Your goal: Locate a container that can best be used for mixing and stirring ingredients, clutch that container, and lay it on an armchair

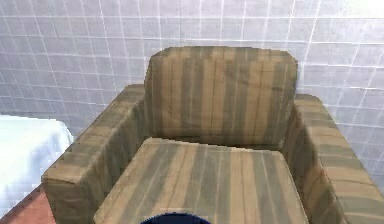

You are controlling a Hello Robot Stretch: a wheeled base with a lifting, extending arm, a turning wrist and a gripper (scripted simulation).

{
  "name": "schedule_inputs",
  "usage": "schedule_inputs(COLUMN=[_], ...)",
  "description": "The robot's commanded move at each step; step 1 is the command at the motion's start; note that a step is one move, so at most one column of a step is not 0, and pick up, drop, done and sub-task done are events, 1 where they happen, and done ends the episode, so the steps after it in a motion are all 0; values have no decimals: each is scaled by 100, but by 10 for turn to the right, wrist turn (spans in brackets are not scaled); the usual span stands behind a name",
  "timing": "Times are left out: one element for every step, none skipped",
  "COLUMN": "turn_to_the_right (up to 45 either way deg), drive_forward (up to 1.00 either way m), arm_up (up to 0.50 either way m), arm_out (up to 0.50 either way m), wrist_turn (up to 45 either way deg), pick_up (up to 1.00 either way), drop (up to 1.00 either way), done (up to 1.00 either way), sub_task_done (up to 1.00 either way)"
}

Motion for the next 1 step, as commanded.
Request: schedule_inputs(turn_to_the_right=[-450], drive_forward=[0], arm_up=[0], arm_out=[0], wrist_turn=[0], pick_up=[0], drop=[0], done=[0], sub_task_done=[0])
